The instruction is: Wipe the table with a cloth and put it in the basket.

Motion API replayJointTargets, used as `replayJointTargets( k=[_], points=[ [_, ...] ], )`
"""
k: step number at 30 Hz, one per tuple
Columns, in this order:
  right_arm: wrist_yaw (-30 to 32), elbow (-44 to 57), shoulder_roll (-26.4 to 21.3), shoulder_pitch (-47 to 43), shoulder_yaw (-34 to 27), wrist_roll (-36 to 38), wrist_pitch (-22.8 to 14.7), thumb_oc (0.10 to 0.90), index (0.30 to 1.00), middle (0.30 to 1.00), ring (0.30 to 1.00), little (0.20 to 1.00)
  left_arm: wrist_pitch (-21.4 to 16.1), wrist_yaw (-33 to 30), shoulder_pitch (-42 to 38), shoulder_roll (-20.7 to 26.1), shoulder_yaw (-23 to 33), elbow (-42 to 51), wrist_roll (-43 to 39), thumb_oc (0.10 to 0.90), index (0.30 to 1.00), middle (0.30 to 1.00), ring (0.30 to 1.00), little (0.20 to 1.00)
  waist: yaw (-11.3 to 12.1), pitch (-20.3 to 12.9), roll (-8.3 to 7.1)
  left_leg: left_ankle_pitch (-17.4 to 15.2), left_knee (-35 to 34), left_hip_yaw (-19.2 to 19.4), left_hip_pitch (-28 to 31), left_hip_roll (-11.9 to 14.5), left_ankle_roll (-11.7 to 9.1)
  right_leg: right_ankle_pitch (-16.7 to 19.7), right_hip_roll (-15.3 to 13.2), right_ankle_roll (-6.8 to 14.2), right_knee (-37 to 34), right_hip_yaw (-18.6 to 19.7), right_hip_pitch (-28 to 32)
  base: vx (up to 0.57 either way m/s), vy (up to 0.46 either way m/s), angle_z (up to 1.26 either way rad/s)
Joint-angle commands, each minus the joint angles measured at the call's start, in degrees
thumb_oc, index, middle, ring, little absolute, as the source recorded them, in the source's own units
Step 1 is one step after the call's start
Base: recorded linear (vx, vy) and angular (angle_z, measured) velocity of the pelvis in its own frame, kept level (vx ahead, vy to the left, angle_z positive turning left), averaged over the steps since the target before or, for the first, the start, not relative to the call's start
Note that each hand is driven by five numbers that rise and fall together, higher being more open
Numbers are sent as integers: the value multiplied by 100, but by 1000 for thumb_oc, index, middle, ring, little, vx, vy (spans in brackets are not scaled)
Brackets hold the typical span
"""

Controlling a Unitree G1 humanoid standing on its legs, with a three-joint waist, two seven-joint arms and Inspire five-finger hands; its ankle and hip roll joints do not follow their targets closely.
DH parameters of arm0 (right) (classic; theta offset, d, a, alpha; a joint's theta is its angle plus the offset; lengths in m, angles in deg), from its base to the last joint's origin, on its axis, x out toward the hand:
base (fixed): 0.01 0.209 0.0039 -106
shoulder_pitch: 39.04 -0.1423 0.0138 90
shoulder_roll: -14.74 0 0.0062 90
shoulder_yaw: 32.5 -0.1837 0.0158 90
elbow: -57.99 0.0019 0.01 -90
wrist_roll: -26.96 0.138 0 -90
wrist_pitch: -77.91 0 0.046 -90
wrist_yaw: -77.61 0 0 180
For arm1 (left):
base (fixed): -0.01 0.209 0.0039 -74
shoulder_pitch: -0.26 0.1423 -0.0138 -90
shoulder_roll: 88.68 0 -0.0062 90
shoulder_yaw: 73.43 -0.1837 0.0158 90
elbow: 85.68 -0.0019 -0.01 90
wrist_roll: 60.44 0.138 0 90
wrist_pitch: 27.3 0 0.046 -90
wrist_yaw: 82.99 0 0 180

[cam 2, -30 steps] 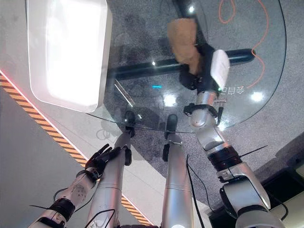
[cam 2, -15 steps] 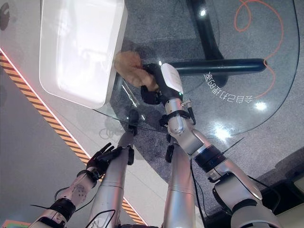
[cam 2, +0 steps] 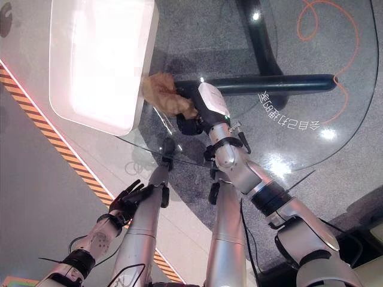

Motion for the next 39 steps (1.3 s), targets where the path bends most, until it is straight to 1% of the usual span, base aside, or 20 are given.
replayJointTargets(
  k=[1,6,10,17,20,23,28,30,33,36,39],
  points=[
    [-469,1051,-176,-34,475,-6,-530,100,300,300,300,200,85,103,500,-106,-211,-184,3,800,900,900,900,900,-98,-101,208,-796,836,527,-201,-251,256,769,235,280,-1066,-150,72,0,0,0],
    [-652,1253,-375,17,551,76,-518,100,300,300,300,200,82,116,547,-31,-200,-153,-21,800,900,900,900,900,-105,-101,182,-801,849,529,-219,-235,264,766,222,283,-1043,-180,58,0,0,0],
    [-580,1330,-475,179,516,102,-529,100,300,300,300,200,40,142,593,-2,-182,-146,-14,800,900,900,900,900,-121,-101,150,-792,828,519,-216,-232,268,776,237,290,-1063,-186,67,0,0,0],
    [-390,1347,-503,297,463,65,-556,100,300,300,300,200,11,184,603,41,-171,-128,-35,800,900,900,900,900,-137,-101,128,-780,799,532,-218,-202,270,780,248,294,-1081,-202,76,0,0,0],
    [-145,1323,-531,338,348,1,-607,100,300,300,300,200,18,149,576,55,-192,-112,-93,800,900,900,900,900,-157,-101,130,-772,781,537,-218,-196,270,791,255,305,-1096,-186,73,0,0,0],
    [119,1278,-540,297,266,-14,-558,100,300,300,300,200,17,127,567,48,-199,-104,-90,800,900,900,900,900,-155,-101,140,-775,774,533,-213,-193,274,796,251,306,-1102,-187,72,0,0,0],
    [308,1219,-520,294,53,62,-560,100,300,300,300,200,-16,118,599,35,-194,-130,-76,800,900,900,900,900,-162,-101,130,-779,766,521,-194,-200,268,813,261,307,-1122,-179,90,0,0,0],
    [353,1199,-490,313,-49,79,-512,100,300,300,300,200,-29,109,607,14,-175,-131,-53,800,900,900,900,900,-161,-101,127,-786,772,519,-193,-201,270,808,264,306,-1112,-180,93,0,0,0],
    [475,1195,-491,362,-155,-160,-343,100,300,300,300,200,-9,120,611,9,-125,-114,-4,800,900,900,900,900,-169,-101,118,-795,771,555,-163,-183,280,802,263,302,-1097,-200,112,0,0,0],
    [762,1054,-570,382,-304,-244,-272,100,300,300,300,200,8,109,600,29,-110,-99,-2,800,900,900,900,900,-176,-101,113,-813,809,555,-162,-180,286,806,248,307,-1074,-209,120,0,0,0],
    [1129,804,-672,316,-471,-141,-263,100,300,300,300,200,-11,122,604,43,-126,-110,2,800,900,900,900,900,-177,-101,115,-833,840,543,-179,-183,295,823,231,312,-1073,-213,110,0,0,0]
  ],
)
